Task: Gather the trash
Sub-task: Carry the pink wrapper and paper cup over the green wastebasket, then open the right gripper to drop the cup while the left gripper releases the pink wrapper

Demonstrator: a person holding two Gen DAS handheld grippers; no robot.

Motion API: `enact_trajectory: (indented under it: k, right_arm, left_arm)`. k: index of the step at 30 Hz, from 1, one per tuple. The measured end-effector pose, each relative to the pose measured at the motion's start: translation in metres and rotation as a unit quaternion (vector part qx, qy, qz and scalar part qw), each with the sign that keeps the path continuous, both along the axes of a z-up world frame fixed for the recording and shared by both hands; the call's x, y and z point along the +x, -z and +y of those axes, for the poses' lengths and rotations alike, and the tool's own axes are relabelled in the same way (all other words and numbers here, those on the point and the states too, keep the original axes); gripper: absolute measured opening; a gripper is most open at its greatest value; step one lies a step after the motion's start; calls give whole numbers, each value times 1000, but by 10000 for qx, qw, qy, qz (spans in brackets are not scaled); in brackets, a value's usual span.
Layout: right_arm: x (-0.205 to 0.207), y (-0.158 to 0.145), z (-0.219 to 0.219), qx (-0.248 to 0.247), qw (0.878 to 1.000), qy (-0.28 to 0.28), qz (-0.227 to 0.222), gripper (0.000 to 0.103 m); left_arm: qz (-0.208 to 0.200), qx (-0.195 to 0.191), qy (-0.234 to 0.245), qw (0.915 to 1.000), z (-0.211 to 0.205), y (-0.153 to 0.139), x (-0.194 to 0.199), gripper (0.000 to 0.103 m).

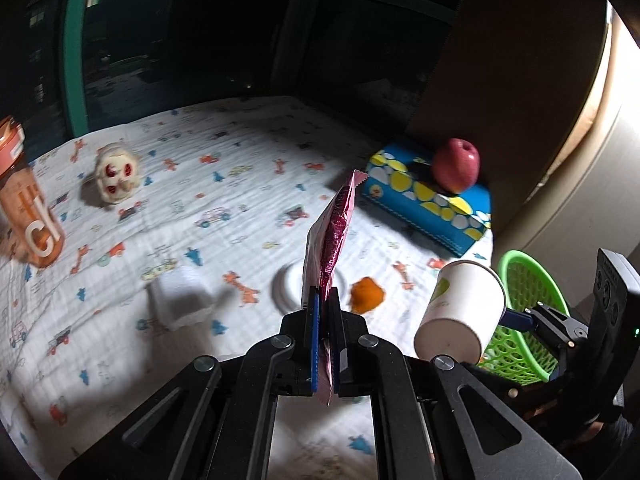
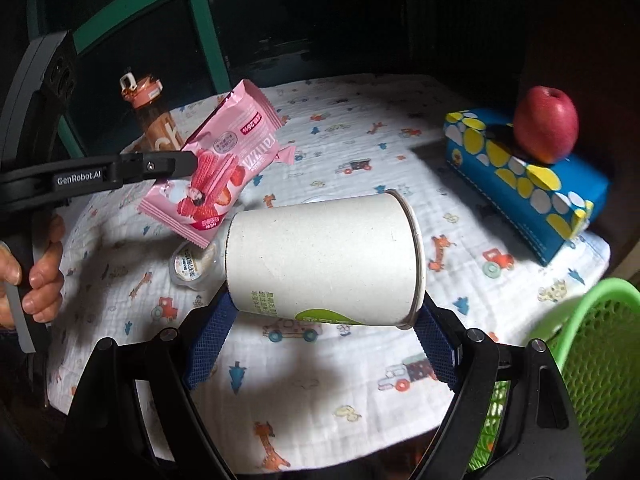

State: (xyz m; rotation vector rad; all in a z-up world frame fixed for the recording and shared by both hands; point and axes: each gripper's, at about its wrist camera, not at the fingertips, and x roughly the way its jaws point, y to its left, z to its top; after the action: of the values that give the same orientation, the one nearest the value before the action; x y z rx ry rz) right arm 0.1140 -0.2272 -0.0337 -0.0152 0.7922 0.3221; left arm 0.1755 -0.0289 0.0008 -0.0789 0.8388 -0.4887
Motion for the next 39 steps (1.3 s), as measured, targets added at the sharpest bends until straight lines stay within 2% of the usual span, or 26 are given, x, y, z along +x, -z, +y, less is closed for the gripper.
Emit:
enact_trajectory:
  k: [9, 19, 30, 39]
  right_arm:
    - [-40, -23, -93, 212, 9951, 944, -189, 83]
    - [-82, -16, -188, 345, 9800, 1959, -38, 83]
    - [-109, -3, -242, 506, 9678, 2465, 76, 84]
    - [-131, -13, -264, 596, 9603, 2721, -138, 87]
  left_arm:
    - [-189, -94, 695, 9974, -76, -22, -22, 5]
    - [-241, -236, 1489, 9883, -162, -34, -47, 4]
    - [-186, -273, 2129, 9765, -235, -36, -73, 4]
    - [68, -198, 2416, 9702, -276, -20, -86, 5]
